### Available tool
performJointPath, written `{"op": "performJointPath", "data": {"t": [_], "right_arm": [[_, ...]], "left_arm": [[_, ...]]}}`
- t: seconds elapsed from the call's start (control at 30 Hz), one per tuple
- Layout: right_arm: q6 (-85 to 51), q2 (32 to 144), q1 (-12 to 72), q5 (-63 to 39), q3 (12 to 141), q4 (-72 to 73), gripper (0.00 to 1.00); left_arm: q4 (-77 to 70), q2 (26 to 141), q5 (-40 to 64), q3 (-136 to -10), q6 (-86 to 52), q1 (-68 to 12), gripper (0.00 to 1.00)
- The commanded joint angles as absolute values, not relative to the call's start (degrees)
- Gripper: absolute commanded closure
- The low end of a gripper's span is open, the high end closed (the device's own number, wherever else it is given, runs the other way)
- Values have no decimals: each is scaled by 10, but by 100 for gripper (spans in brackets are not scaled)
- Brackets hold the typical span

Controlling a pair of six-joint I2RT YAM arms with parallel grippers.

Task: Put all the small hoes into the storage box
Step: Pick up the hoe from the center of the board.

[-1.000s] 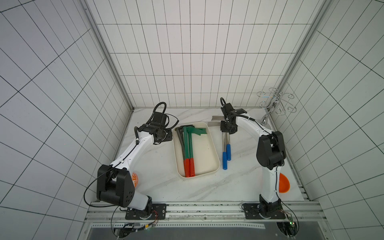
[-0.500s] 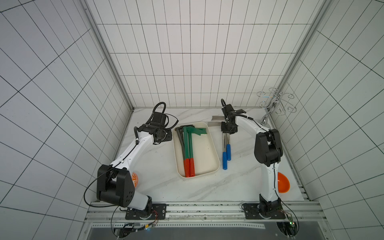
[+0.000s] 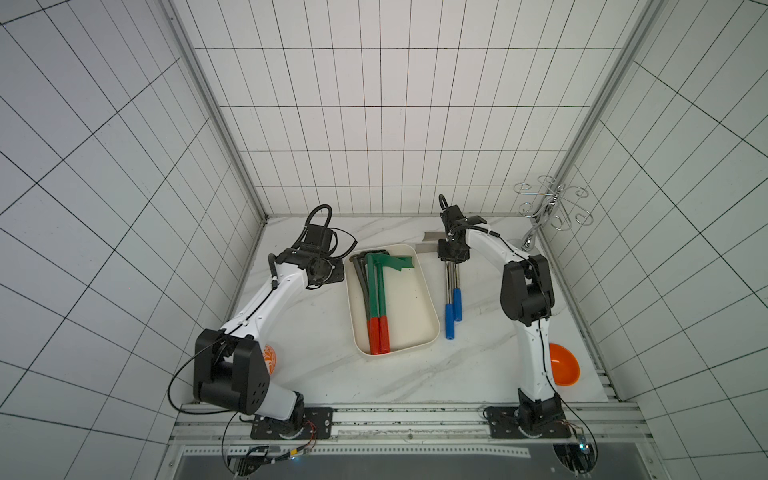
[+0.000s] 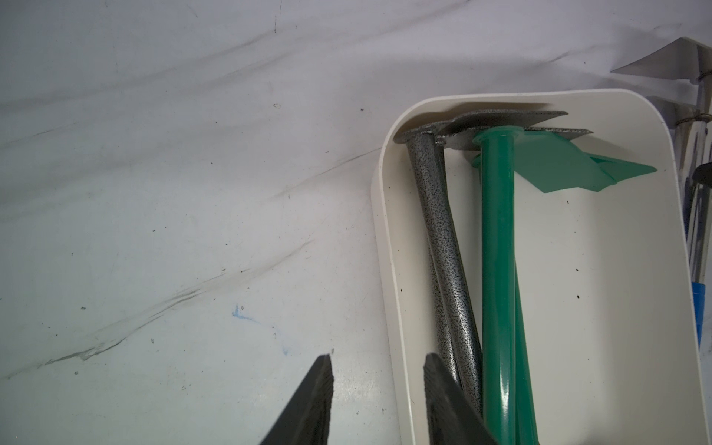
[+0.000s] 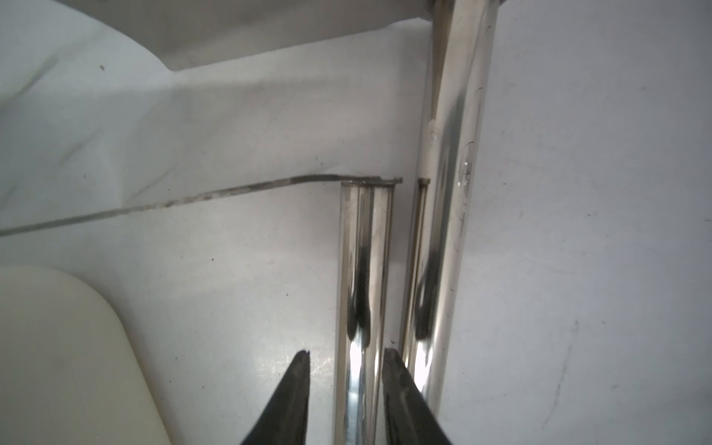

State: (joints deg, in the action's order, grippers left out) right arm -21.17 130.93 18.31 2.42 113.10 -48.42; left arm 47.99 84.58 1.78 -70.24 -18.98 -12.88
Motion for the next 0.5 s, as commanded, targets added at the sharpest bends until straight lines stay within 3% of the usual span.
{"op": "performJointPath", "data": {"t": [0.0, 0.47], "right_arm": [[-209, 1339, 173, 25, 1212, -512, 66], [-215, 1347, 169, 23, 1203, -514, 66]], "left_arm": [[471, 843, 20, -699, -182, -125, 58], [469, 840, 22, -695, -181, -122, 58]]}}
